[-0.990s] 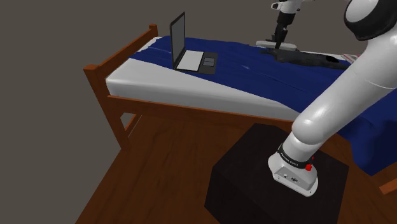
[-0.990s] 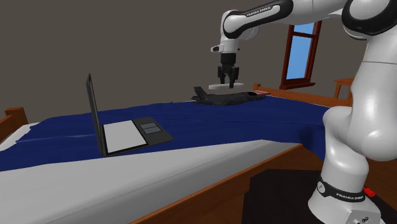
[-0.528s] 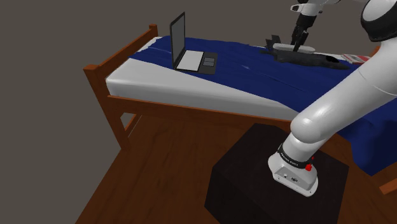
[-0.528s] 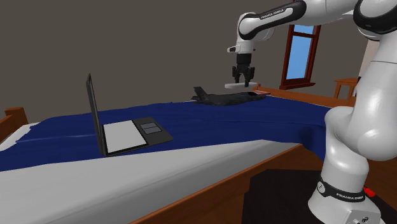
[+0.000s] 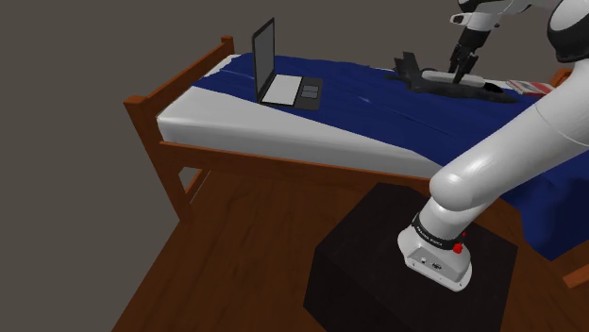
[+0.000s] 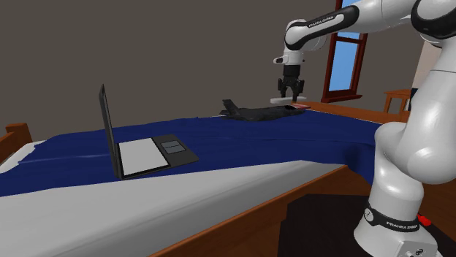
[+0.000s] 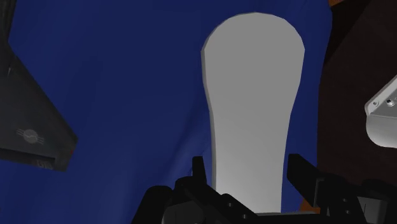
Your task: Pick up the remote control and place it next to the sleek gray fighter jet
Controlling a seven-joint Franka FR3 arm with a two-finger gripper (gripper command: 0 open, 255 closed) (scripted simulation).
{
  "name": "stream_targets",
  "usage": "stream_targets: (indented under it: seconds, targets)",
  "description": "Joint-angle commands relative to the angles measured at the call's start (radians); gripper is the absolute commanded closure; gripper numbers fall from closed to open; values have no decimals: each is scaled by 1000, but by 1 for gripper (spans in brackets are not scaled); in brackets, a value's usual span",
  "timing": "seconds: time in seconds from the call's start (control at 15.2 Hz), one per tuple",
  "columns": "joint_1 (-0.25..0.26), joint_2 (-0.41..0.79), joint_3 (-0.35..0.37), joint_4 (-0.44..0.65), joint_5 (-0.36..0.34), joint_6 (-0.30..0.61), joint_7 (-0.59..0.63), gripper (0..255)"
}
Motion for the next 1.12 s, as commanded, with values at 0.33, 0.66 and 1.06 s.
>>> stream_targets:
  seconds: [0.33, 0.66, 1.06]
  targets:
    - [-4, 6, -14, -88, -4, 94, 0, 255]
    - [-5, 18, -27, -145, -3, 162, -2, 255]
    - [-4, 42, -45, -208, 5, 245, -10, 255]
